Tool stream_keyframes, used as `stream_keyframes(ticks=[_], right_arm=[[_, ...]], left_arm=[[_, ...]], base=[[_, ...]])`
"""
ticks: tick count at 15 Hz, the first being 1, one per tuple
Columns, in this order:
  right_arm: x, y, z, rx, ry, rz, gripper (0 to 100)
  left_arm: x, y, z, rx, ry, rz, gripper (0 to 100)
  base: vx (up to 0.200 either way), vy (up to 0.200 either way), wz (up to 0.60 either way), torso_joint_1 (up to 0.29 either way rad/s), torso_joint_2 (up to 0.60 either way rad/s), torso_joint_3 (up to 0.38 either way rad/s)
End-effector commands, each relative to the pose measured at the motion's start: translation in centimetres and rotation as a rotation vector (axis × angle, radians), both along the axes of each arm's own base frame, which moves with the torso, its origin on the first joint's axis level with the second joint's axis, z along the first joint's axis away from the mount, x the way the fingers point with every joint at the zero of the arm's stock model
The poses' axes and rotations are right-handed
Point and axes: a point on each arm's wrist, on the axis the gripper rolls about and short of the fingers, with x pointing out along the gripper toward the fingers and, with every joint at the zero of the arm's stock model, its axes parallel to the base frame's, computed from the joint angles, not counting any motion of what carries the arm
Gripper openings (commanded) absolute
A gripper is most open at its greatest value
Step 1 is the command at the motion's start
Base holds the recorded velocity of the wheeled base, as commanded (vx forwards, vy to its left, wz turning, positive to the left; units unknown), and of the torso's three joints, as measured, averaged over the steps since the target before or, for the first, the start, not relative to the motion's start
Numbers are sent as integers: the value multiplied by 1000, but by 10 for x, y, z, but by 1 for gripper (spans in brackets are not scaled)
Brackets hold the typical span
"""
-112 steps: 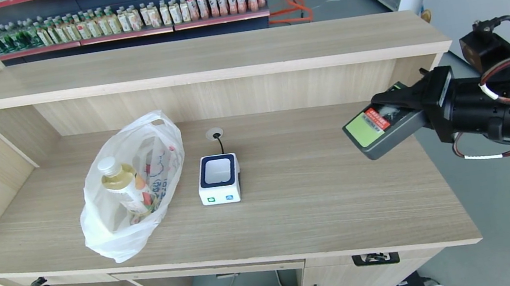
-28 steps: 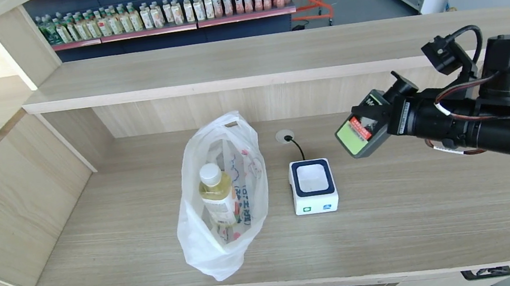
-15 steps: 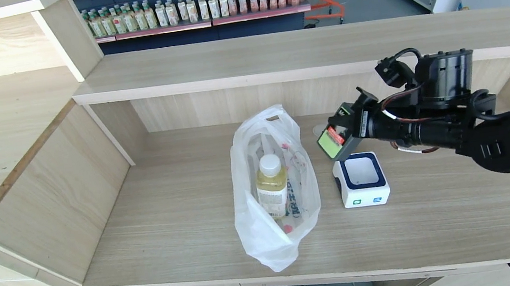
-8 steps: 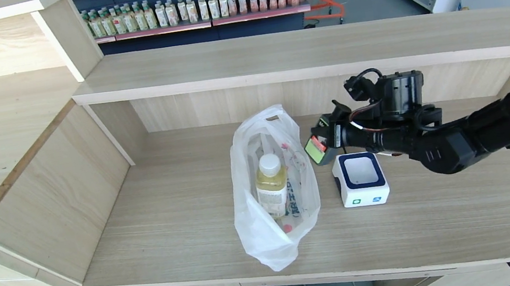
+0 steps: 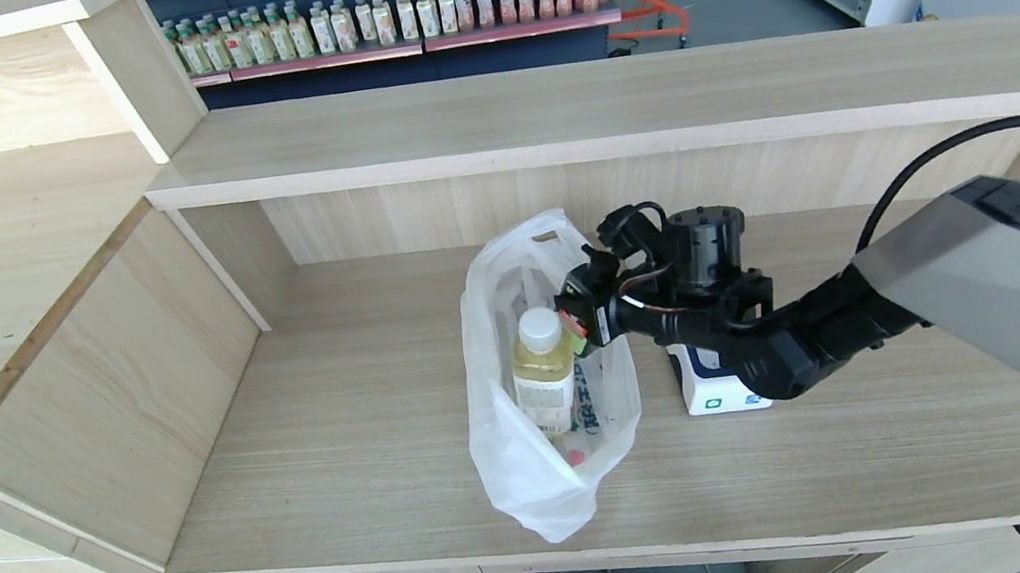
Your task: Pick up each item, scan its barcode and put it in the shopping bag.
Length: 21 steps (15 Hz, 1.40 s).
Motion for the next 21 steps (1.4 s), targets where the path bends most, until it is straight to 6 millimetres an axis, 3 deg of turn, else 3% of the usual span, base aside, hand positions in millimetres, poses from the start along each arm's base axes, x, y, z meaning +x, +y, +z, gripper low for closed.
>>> stream_keyframes(ticks=[1, 6, 7, 10, 11, 12, 13, 14, 17, 18, 20, 21], right_arm=[[13, 17, -17, -4, -16, 19, 0], [22, 21, -31, -68, -55, 24, 0], [22, 21, -32, -68, -53, 24, 100], [19, 18, -13, -35, -74, 20, 100], [12, 12, 15, 31, -74, 12, 100], [8, 8, 27, 64, -71, 7, 100], [-14, -9, 68, 157, -61, -2, 100], [-40, -34, 94, 191, -51, -4, 100], [-146, -104, 126, 205, -36, -3, 100], [-181, -118, 123, 210, -26, -20, 100], [-249, -153, 89, 169, 27, -100, 100], [-267, -162, 78, 142, 44, -121, 100]], left_arm=[[0, 0, 0, 0, 0, 1, 100], [0, 0, 0, 0, 0, 1, 100], [0, 0, 0, 0, 0, 1, 100], [0, 0, 0, 0, 0, 1, 100], [0, 0, 0, 0, 2, 1, 100], [0, 0, 0, 0, 2, 1, 100], [0, 0, 0, 0, 0, 1, 100], [0, 0, 0, 0, 2, 1, 100], [0, 0, 0, 0, 0, 1, 100], [0, 0, 0, 0, 2, 1, 100], [0, 0, 0, 0, 0, 1, 100], [0, 0, 0, 0, 2, 1, 100]], base=[[0, 0, 0, 0, 0, 0], [0, 0, 0, 0, 0, 0], [0, 0, 0, 0, 0, 0], [0, 0, 0, 0, 0, 0], [0, 0, 0, 0, 0, 0], [0, 0, 0, 0, 0, 0], [0, 0, 0, 0, 0, 0], [0, 0, 0, 0, 0, 0], [0, 0, 0, 0, 0, 0], [0, 0, 0, 0, 0, 0], [0, 0, 0, 0, 0, 0], [0, 0, 0, 0, 0, 0]])
